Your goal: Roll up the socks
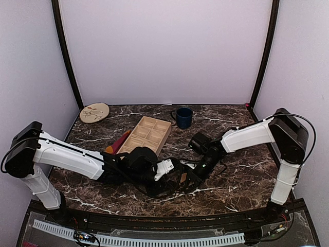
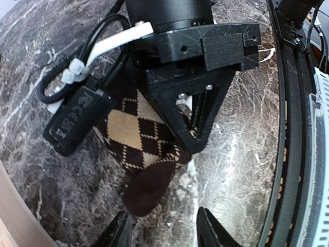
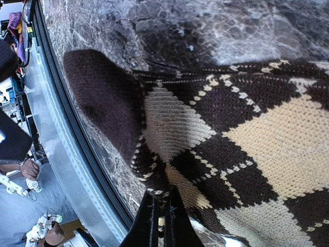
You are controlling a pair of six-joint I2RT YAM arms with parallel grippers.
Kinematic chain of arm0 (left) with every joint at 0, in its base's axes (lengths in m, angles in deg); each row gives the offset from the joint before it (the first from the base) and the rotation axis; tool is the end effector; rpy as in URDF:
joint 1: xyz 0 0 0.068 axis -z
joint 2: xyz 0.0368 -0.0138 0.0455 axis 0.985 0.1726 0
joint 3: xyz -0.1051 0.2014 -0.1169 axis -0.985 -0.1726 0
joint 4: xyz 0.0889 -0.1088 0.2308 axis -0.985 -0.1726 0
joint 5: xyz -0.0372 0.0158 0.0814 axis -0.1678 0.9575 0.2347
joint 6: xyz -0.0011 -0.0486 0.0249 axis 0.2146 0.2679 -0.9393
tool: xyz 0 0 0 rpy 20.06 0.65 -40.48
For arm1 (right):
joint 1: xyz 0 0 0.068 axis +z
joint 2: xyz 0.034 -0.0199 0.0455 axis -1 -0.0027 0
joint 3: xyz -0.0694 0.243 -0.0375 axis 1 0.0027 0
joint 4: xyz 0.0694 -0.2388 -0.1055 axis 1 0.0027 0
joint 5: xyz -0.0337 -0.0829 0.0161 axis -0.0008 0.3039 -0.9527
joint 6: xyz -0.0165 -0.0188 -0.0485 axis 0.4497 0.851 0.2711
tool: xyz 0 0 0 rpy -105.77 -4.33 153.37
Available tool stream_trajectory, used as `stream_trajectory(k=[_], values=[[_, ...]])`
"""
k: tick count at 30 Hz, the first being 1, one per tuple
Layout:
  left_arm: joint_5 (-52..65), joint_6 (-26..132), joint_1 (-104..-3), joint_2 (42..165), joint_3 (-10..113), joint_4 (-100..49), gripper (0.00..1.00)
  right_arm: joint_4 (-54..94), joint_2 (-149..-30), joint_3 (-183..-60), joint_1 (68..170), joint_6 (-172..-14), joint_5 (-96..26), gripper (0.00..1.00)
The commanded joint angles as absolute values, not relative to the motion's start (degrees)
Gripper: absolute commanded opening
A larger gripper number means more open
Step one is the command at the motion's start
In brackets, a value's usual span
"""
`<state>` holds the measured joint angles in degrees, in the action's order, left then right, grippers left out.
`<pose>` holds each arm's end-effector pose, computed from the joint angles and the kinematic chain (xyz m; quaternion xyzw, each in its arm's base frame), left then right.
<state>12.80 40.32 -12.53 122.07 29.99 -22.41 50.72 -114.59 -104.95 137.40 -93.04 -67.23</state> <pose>0.1321 -0.3231 0.1600 0.5124 0.7386 -0.2543 0.3568 0.2026 0.2566 0.1065 0.3591 -0.8625 -0.3498 0.0696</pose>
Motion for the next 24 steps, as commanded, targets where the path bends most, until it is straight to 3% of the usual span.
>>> stream_trajectory(k=[1,15,24], values=[[14.5,34.9,-12.0,121.7,28.8,-19.1,0.46,52.1,-115.3,-106.2,136.8,-92.9,-69.1,0.0],[10.6,24.4,-10.2,125.2,29.7,-18.5,0.47,52.7,-116.9,-106.9,136.4,-92.8,-70.7,0.0],[14.2,19.2,-8.4,127.7,29.9,-16.9,0.46,52.5,-117.0,-106.9,136.3,-93.0,-71.7,0.0]])
